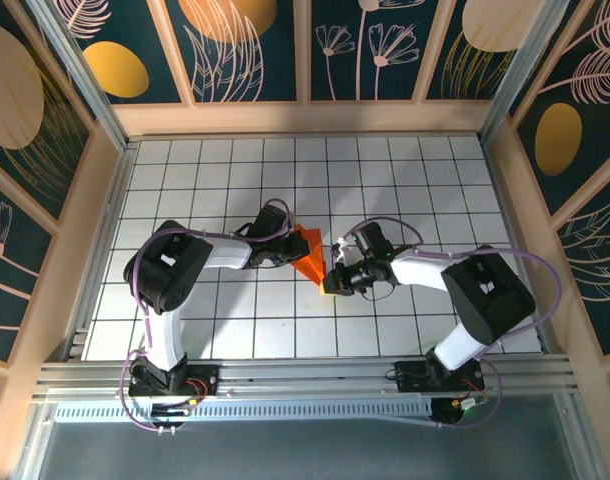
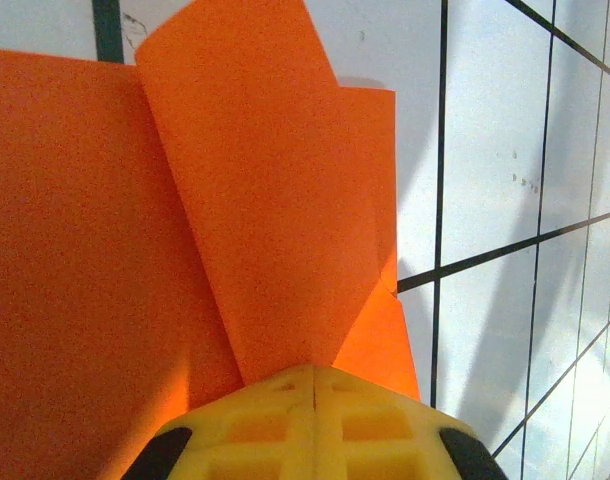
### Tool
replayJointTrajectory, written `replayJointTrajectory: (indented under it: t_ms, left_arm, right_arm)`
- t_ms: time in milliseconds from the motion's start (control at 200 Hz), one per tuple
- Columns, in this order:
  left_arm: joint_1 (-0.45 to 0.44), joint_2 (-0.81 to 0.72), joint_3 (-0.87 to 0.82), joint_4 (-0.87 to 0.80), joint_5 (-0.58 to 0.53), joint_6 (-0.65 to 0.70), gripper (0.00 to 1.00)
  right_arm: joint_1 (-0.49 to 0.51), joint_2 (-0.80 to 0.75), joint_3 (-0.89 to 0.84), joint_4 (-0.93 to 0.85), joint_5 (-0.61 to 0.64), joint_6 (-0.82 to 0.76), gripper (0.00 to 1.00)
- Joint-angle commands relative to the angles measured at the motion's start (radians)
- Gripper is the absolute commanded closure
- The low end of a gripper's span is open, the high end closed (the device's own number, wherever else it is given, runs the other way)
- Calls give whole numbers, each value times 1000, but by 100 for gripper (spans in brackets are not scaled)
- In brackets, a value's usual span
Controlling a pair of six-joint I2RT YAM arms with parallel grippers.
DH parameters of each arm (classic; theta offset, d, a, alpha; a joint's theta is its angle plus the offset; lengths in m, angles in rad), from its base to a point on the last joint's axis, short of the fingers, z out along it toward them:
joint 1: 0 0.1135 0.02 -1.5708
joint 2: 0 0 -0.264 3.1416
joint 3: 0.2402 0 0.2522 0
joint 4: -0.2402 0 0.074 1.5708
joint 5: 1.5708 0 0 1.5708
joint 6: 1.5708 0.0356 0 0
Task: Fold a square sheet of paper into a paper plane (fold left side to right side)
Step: Fourth fold the wing at the center of the table.
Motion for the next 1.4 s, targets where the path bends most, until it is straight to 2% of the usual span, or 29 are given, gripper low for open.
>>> replayJointTrajectory:
  t_ms: [0,480,1396]
  left_arm:
    - [2,33,-10,-77,-64,17,100]
    - [2,33,-10,-76,-61,17,100]
    - [2,33,5,-65,-52,16,100]
  right_arm:
    - [-28,-44,35,-17,-30,-24,100]
    - [-28,151,124,107,55,31,100]
    - [-22,218,56,45,102,8,100]
